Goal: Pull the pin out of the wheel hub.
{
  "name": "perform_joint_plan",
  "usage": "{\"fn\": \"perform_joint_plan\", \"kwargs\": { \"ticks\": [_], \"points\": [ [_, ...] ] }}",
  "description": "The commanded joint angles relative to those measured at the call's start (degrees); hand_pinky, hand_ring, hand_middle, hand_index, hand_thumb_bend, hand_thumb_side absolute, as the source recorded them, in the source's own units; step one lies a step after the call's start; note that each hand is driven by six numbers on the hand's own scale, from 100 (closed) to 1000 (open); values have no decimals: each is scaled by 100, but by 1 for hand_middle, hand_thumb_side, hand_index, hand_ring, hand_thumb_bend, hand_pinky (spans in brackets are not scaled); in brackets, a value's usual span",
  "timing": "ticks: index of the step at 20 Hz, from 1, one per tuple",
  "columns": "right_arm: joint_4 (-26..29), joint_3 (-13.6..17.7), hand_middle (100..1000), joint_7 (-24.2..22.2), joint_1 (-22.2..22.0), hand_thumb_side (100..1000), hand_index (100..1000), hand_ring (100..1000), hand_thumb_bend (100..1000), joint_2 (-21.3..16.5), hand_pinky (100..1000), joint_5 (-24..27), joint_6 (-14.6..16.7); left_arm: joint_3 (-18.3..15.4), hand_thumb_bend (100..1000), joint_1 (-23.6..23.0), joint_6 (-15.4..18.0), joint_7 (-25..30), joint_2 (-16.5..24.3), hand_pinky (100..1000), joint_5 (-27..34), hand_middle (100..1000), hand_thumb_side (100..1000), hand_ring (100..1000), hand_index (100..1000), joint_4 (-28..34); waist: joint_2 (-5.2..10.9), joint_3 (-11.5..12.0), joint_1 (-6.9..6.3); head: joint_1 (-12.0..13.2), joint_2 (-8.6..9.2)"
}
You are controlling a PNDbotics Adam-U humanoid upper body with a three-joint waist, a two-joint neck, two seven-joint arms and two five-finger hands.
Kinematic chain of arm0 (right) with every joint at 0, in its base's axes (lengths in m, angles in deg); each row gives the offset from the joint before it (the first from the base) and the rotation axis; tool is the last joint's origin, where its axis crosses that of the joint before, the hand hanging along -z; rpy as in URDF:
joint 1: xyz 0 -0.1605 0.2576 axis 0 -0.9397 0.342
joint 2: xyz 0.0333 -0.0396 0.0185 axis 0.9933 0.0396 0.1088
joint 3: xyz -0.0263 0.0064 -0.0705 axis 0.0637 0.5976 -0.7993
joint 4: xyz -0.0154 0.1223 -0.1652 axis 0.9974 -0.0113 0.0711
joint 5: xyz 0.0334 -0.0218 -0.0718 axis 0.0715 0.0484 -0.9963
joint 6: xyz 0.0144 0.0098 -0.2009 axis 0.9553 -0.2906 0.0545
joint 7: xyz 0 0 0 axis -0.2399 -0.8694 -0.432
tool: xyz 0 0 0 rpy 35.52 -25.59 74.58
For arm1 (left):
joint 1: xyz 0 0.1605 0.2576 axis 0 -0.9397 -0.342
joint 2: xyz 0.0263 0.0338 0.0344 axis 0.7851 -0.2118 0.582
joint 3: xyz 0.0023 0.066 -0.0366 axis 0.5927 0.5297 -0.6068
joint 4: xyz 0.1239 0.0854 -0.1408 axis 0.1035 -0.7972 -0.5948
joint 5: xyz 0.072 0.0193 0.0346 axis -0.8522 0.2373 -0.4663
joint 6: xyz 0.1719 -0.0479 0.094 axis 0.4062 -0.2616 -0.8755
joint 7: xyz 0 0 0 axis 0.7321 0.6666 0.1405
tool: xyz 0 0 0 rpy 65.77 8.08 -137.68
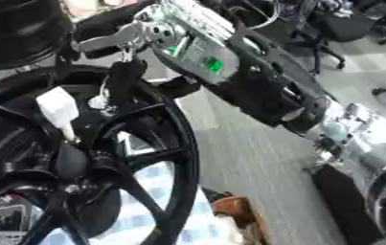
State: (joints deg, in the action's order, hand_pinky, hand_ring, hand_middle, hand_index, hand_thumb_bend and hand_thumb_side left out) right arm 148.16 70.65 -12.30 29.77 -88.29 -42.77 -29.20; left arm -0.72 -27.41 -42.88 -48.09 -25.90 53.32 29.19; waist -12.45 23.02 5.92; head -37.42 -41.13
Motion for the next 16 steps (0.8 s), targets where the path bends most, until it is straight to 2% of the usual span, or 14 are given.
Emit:
{"fn": "perform_joint_plan", "kwargs": {
  "ticks": [1, 4, 6, 9, 10, 16],
  "points": [
    [36, 55, 852, -65, 91, 377, 866, 919, 144, -65, 909, 193, 95, 27, 100, 36, -41, 14, 4, 793, 9, 602, 762, 644, 773, 94, 101, 5, -22, -66, 29],
    [36, 55, 851, -50, 112, 348, 868, 910, 154, -24, 904, 347, 122, 35, 100, 41, -66, 22, -5, 792, 2, 602, 768, 644, 773, 94, 94, 17, -4, -99, 42],
    [36, 39, 854, -23, 131, 334, 870, 915, 205, 0, 907, 403, 137, 38, 100, 46, -84, 22, -11, 792, -10, 602, 772, 644, 772, 94, 84, 20, 13, -111, 34],
    [36, 20, 854, -1, 138, 334, 870, 915, 205, 15, 907, 383, 153, 40, 100, 52, -96, 22, -15, 792, -20, 602, 772, 644, 772, 94, 79, 20, 21, -116, 27],
    [36, 32, 850, 12, 150, 294, 872, 914, 321, 16, 915, 369, 145, 44, 100, 53, -102, 24, -18, 792, -24, 602, 779, 644, 772, 94, 72, 19, 29, -131, 25],
    [36, 54, 850, 453, 253, 254, 878, 900, 381, 73, 919, -94, -153, 77, 100, 75, -139, 53, -66, 792, -110, 602, 786, 644, 770, 94, 22, 45, 58, -278, 39]
  ]
}}
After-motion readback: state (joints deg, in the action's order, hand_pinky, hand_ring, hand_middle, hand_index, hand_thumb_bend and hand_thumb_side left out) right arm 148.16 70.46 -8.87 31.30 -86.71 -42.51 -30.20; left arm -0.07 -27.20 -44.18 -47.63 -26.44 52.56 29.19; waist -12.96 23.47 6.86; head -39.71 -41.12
